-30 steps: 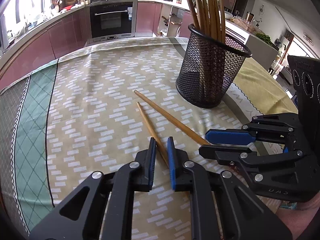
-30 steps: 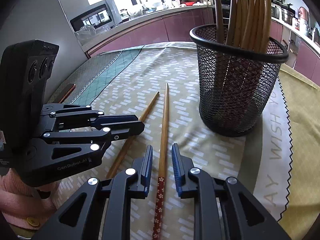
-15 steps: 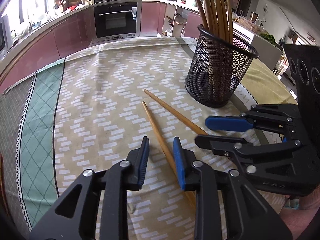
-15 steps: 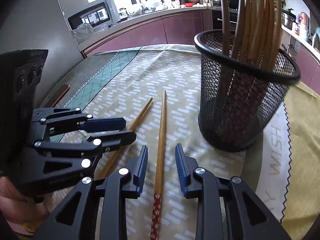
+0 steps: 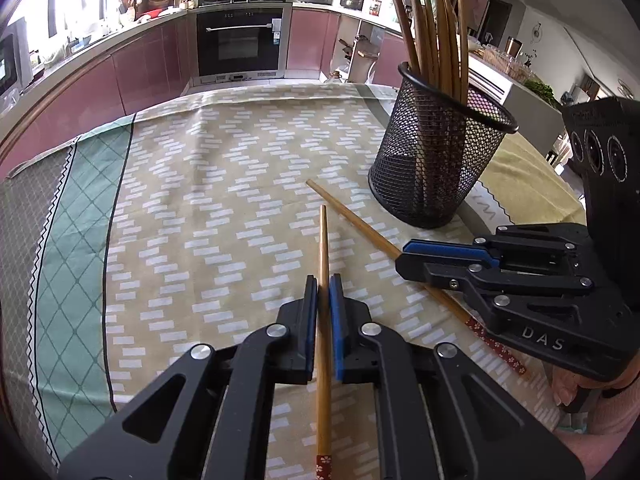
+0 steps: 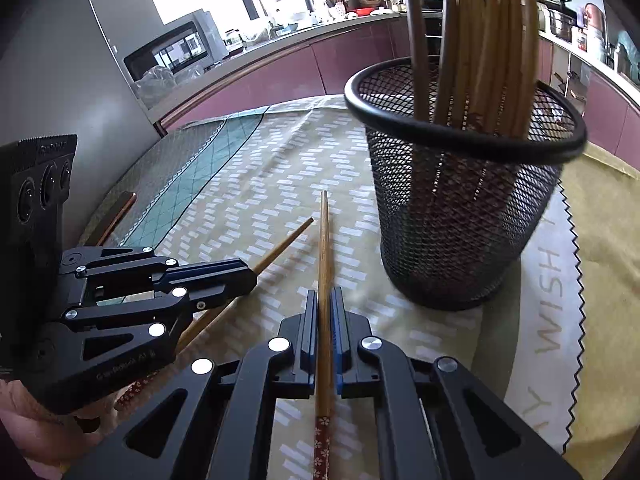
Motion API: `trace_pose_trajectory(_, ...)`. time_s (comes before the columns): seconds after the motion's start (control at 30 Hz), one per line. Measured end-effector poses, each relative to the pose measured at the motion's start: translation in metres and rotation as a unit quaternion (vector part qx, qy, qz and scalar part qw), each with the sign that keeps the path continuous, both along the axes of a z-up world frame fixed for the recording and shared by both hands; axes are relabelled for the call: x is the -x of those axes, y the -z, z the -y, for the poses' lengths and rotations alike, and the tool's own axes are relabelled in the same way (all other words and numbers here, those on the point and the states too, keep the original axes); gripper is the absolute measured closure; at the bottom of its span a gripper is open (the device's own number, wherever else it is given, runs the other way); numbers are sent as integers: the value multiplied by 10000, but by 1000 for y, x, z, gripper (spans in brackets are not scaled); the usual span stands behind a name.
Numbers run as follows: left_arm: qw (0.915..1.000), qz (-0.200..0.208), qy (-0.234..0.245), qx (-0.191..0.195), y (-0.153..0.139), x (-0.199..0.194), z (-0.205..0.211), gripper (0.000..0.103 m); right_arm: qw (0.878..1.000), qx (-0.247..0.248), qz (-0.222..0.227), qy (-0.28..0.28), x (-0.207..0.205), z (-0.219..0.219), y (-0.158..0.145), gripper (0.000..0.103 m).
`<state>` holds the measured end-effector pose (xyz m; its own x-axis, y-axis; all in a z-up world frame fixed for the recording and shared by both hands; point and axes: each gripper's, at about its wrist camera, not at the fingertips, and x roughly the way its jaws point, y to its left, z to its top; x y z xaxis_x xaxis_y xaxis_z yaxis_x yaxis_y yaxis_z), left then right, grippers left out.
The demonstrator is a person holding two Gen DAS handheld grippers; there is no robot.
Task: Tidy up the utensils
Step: 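Lift the chopstick upright with the right gripper over the mesh holder while the left gripper lifts its own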
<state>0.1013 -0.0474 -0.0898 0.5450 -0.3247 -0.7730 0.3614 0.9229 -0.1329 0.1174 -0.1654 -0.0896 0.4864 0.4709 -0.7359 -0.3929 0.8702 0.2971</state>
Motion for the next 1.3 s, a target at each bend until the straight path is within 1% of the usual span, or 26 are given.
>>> trace_pose_trajectory(0.17,10000,22,67,59,-4,3,-2,96,9991,-400,15,-163,12,7,-8,97)
trace_pose_trajectory(0.23,9999,20,113,112,-5,4,-2,96,9987,-438,-25,-269,14,7,-8,97)
trace_pose_trajectory(0.3,9998,30,161,150,-6,6,-1,96,9985,-426,-73,-344,15,5,-7,97)
trace_pose_trajectory(0.43,9997,-19,239,103,-3,8,3,96,9985,-345,-192,-389,13,3,-3,97)
trace_pose_trajectory(0.57,9996,-102,262,99,2,6,4,96,9988,-122,-232,-411,12,-2,1,94)
trace_pose_trajectory(0.67,9994,-158,302,17,5,5,4,96,9989,-42,-186,-426,12,-4,1,94)
trace_pose_trajectory(0.83,9993,-123,347,-96,7,5,5,94,9990,73,-107,-429,15,-6,1,95)
trace_pose_trajectory(0.9,9992,-99,352,-143,7,5,6,94,9992,68,-90,-389,15,-7,2,97)
trace_pose_trajectory(1.1,9994,-73,297,-153,4,4,8,96,9994,-168,5,-319,20,4,-5,97)
trace_pose_trajectory(1.3,9994,159,316,20,-17,10,3,96,9985,-447,194,-238,29,21,-21,97)
